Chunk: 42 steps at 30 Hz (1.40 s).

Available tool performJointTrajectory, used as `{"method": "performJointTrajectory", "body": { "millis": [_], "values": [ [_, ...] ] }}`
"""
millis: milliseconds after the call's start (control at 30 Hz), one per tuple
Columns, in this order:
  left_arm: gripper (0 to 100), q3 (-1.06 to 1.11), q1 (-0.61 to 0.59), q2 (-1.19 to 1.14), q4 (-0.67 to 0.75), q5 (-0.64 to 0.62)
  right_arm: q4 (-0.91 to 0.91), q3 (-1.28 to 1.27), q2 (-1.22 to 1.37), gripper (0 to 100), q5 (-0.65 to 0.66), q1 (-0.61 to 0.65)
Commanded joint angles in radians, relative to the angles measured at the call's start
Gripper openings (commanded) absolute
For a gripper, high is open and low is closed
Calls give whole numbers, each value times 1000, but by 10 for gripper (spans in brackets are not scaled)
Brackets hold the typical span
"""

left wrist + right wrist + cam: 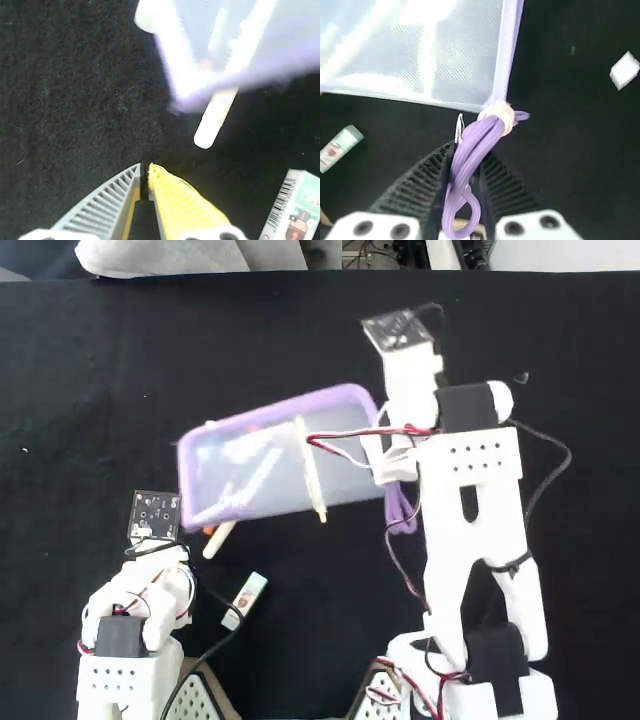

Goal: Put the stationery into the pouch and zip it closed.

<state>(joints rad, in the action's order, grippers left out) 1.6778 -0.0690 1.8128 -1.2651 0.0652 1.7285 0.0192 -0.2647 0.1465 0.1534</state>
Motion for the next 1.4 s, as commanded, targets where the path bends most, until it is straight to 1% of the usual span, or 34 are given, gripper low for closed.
{"method": "performJointTrajectory", "body": {
  "millis": [0,233,400,567,667,800,933,1133,1167,1233,1367],
  "values": [
    [30,21,1,3,-5,5,34,120,-2,11,-2,60],
    [31,21,7,3,-5,5,34,239,-2,11,-3,132],
    [33,16,8,8,8,6,35,371,-2,11,-3,224],
    [33,-36,8,8,101,6,35,476,-2,11,-3,290],
    [33,-59,10,8,120,6,35,503,-2,11,-3,324],
    [33,-163,8,8,115,6,34,510,-1,11,-2,374],
    [34,-357,8,8,109,8,31,512,5,11,0,423],
    [34,-541,12,9,118,5,29,512,5,11,0,425],
    [34,-555,25,9,120,-5,23,512,5,11,0,428],
    [34,-552,104,9,120,-44,3,512,4,11,0,428],
    [34,-512,369,9,114,-48,-35,512,5,11,0,428]
  ]
}}
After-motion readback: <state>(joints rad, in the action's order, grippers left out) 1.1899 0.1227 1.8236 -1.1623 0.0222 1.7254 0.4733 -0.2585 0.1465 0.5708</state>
